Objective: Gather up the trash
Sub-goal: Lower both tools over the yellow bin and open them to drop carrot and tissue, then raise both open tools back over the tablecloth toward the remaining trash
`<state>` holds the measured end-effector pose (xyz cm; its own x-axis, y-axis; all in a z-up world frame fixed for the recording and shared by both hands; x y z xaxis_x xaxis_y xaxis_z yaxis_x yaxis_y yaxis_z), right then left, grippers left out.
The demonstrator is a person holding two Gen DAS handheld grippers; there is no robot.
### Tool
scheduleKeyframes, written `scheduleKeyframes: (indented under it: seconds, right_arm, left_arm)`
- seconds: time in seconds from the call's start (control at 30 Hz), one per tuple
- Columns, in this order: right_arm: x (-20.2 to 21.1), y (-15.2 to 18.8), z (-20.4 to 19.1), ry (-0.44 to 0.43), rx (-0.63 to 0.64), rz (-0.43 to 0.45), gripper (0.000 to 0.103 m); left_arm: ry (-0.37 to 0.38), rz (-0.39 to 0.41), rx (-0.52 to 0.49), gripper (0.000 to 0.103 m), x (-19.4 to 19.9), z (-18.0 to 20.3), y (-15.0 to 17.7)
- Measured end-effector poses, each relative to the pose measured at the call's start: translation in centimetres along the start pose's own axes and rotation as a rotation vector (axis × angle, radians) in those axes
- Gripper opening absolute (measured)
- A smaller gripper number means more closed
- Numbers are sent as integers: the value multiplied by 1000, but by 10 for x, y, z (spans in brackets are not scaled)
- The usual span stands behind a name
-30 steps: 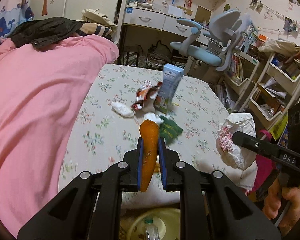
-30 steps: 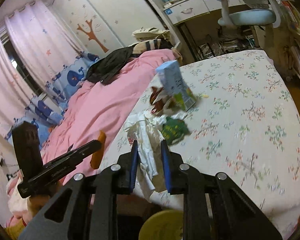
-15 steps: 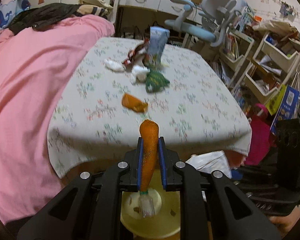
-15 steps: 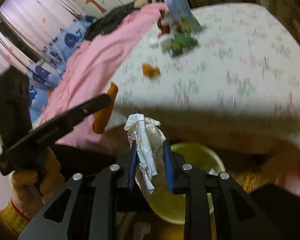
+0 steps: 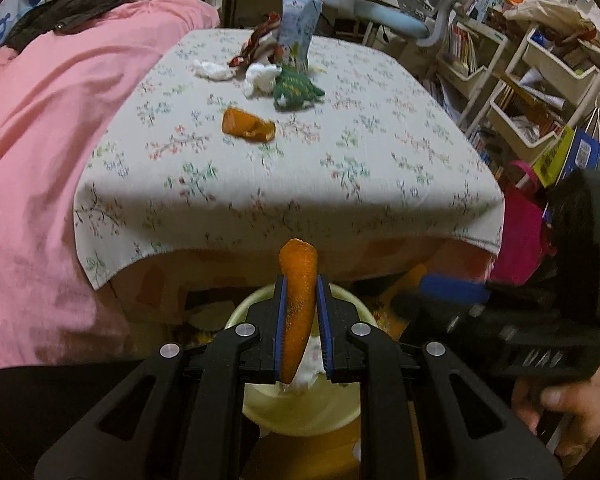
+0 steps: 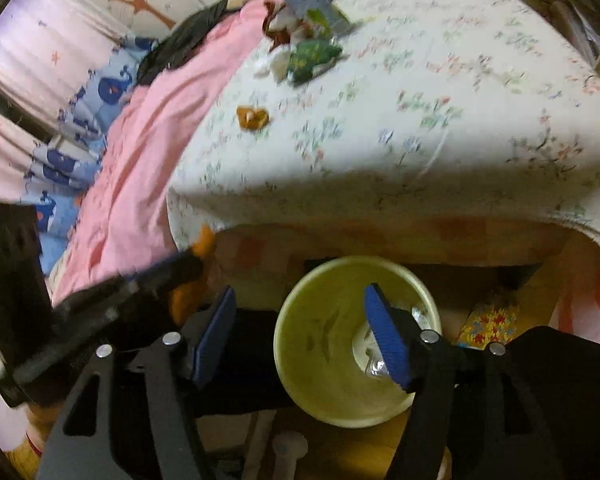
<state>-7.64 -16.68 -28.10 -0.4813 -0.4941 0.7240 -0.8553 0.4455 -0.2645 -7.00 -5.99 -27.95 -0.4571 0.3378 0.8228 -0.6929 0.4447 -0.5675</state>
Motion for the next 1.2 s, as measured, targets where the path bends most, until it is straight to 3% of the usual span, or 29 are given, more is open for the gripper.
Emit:
scheduleKeyframes:
  seconds: [0.13, 0.23, 0.27, 0.47, 0.87, 1.2]
  right_arm:
    - [15, -13, -3, -15, 1, 88, 71]
    - [24, -22, -2, -19, -9, 145, 74]
    - [25, -24, -1, -18, -12, 157, 74]
    - [39, -36, -2, -1, -3, 246, 75]
    - [45, -43, -9, 15, 37, 315, 80]
    - [51, -46, -16, 30, 79, 357, 80]
  left_arm:
    - [15, -50, -22, 15, -6, 10, 11]
    - [24, -91, -48, 37, -13, 17, 20]
    - [6, -94, -56, 49, -13, 18, 22]
    - [-36, -29, -24, 67, 0, 9, 11]
    - [-156, 152, 113, 74, 40, -36, -18]
    - [-257, 266, 134, 84, 71, -64, -45]
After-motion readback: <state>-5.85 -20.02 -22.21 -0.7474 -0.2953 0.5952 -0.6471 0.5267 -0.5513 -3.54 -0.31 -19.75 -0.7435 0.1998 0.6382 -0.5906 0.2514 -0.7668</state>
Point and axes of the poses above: each gripper's, at about its wrist camera, not at the fingertips, and x roughly against the way its jaws point, z to its right, y to its underside, the point moved 10 cm from there along -x, roughly the way its jaws point, and after that the axes turned 15 degrees about -x, right-handed, at the moved point
